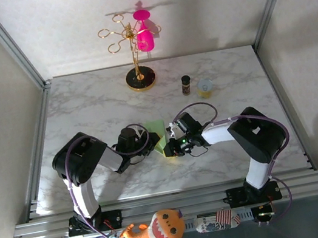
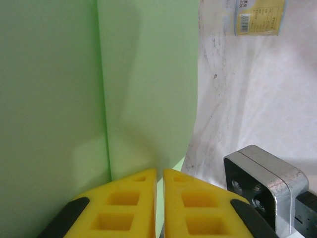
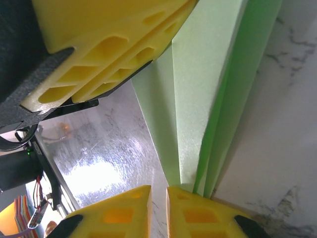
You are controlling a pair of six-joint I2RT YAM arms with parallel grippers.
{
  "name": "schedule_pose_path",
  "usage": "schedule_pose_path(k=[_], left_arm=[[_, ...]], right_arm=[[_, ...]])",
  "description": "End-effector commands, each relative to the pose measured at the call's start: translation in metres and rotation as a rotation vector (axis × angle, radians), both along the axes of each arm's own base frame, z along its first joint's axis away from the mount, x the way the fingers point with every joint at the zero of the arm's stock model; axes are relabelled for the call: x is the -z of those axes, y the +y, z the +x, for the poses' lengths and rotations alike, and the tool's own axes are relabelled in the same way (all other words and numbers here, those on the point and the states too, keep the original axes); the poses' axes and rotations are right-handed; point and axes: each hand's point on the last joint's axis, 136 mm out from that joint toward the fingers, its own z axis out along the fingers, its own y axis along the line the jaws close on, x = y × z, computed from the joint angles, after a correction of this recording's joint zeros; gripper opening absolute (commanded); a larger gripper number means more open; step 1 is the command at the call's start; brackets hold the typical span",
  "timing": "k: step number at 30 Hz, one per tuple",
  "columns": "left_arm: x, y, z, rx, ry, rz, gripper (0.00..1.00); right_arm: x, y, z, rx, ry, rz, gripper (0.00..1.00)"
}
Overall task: Fold a paper plane with a square sheet of paper (pick it up from the middle)
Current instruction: Fourth fold the wing at the center of the table.
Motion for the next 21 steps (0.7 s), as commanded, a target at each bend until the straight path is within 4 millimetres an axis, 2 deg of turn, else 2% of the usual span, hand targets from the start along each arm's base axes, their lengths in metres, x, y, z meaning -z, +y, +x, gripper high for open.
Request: schedule_pose_path(k=[1, 9, 21], left_arm=[[0.028, 0.015, -0.006, -0.038, 0.08, 0.078, 0.12], [0.031, 0.016, -0.006, -0.046, 0.091, 0.082, 0.13], [0.045, 0.023, -0.01, -0.074, 0.164, 0.128, 0.16]], right_arm=[[-0.003, 0.001, -0.004, -0.013, 0.0, -0.007, 0.17], [-0.027, -0.004, 0.006, 0.013, -0.096, -0.017, 0.18], [-0.015, 0.005, 0.004, -0.01, -0.101, -0.06, 0.18]])
